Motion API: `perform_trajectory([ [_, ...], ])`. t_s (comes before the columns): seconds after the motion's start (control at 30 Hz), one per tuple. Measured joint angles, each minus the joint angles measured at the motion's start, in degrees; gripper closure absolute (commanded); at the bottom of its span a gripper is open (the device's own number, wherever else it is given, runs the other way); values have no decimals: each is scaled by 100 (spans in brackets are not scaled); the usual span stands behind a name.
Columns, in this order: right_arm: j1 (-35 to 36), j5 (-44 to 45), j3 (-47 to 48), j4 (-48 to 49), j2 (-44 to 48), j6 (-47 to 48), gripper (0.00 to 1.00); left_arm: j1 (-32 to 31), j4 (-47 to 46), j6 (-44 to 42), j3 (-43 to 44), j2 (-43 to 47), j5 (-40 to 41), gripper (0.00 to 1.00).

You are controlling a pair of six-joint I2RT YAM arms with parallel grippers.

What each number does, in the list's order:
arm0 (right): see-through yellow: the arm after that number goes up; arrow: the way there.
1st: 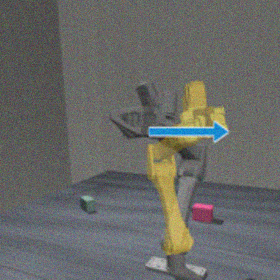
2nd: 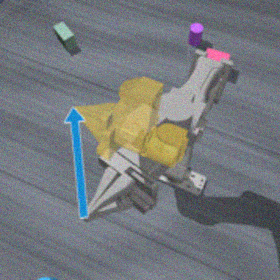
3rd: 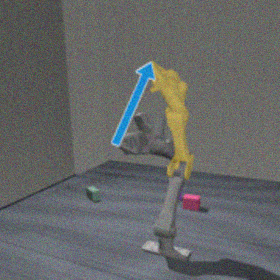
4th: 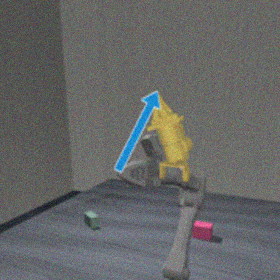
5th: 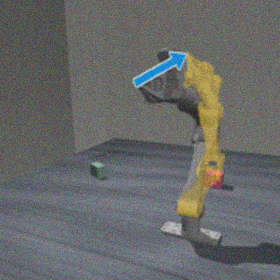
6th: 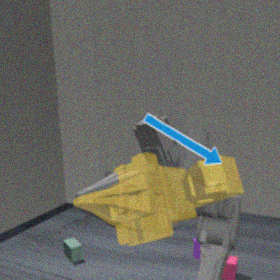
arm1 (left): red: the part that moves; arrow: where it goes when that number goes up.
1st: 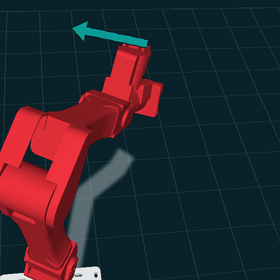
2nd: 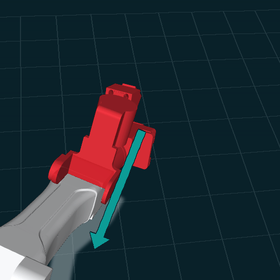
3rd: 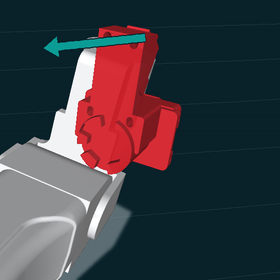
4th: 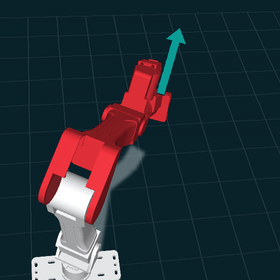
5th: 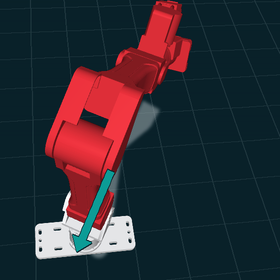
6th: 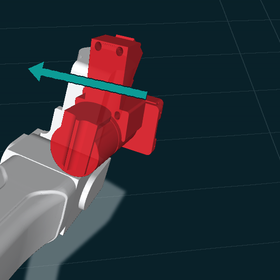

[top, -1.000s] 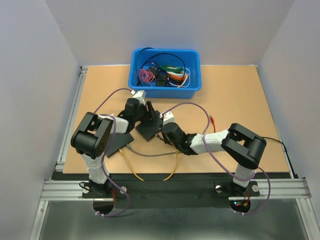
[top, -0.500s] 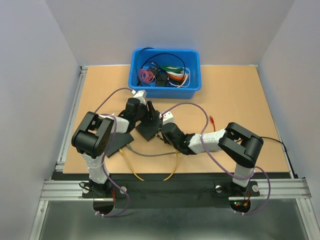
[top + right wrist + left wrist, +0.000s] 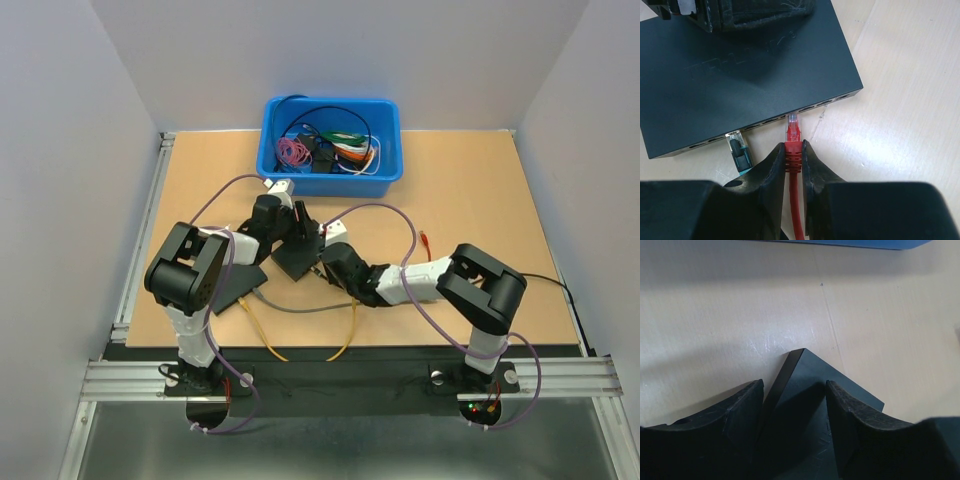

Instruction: Insert the plug into the switch port

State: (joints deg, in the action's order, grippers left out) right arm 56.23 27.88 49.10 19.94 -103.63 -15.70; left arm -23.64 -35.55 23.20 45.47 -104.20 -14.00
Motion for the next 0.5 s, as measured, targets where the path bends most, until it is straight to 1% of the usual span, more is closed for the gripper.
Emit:
perform_trajectory([
  [0.5,-2,-284,92,35,-87,-70,100,0,-66,-55,31,-57,50,37],
])
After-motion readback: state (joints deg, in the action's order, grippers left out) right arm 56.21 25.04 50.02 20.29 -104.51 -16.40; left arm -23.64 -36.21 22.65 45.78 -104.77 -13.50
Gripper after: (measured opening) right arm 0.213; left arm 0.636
